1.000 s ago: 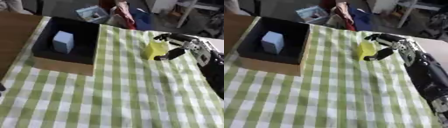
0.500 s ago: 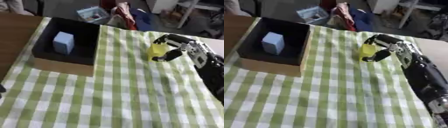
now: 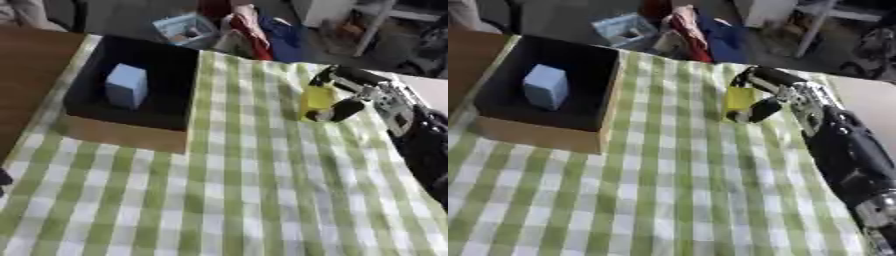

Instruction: Pick up objects on the table and place them in the box.

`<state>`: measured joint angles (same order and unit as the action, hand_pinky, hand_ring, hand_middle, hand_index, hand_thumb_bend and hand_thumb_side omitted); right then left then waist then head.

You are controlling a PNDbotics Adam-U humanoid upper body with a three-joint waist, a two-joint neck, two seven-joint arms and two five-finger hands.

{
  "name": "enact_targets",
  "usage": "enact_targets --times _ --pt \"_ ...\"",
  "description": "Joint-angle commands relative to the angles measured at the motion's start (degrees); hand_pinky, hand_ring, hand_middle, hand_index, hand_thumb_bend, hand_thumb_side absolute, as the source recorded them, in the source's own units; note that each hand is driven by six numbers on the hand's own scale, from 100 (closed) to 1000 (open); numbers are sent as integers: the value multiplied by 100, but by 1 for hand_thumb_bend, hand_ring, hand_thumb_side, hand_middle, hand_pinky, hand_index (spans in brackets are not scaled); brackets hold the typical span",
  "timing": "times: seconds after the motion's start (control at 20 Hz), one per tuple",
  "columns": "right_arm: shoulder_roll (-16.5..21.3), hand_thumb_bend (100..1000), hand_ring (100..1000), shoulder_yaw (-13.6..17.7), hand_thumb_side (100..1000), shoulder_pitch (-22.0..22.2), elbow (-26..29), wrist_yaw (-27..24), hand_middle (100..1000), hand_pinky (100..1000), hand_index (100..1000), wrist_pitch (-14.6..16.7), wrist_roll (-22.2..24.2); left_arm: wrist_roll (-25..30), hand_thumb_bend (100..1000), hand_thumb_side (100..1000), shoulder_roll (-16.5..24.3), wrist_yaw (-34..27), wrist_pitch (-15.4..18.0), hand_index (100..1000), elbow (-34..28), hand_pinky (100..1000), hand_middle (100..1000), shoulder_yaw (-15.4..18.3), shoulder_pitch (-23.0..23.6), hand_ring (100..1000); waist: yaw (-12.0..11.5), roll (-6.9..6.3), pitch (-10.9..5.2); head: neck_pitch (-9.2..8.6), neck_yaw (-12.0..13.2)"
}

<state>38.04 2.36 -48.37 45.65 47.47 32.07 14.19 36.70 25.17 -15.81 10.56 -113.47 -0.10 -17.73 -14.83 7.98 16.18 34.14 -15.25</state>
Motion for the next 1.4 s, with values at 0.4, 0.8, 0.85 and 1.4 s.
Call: enact_targets --times 0.4,0.8,0.85,1.4 --pt "113 100 714 -166 107 -240 825 -605 414 792 647 213 128 1 100 665 83 -50 -24 714 -113 622 542 63 -6 524 83 -68 -203 -17 4" --pt "-288 100 706 -291 100 -704 1210 -1175 411 794 645 182 496 17 100 659 96 -98 -48 713 -113 621 543 42 45 524 113 -83 -320 34 -22" --pt "-350 100 705 -295 100 -767 1206 -1201 411 793 645 154 527 20 100 659 99 -111 -51 713 -113 621 543 37 45 525 106 -80 -334 36 -29" --pt "-1161 100 699 -417 100 -1309 1071 -964 423 787 660 70 564 98 100 657 95 -197 -114 712 -113 621 542 -38 16 525 -76 -31 -429 34 -149"
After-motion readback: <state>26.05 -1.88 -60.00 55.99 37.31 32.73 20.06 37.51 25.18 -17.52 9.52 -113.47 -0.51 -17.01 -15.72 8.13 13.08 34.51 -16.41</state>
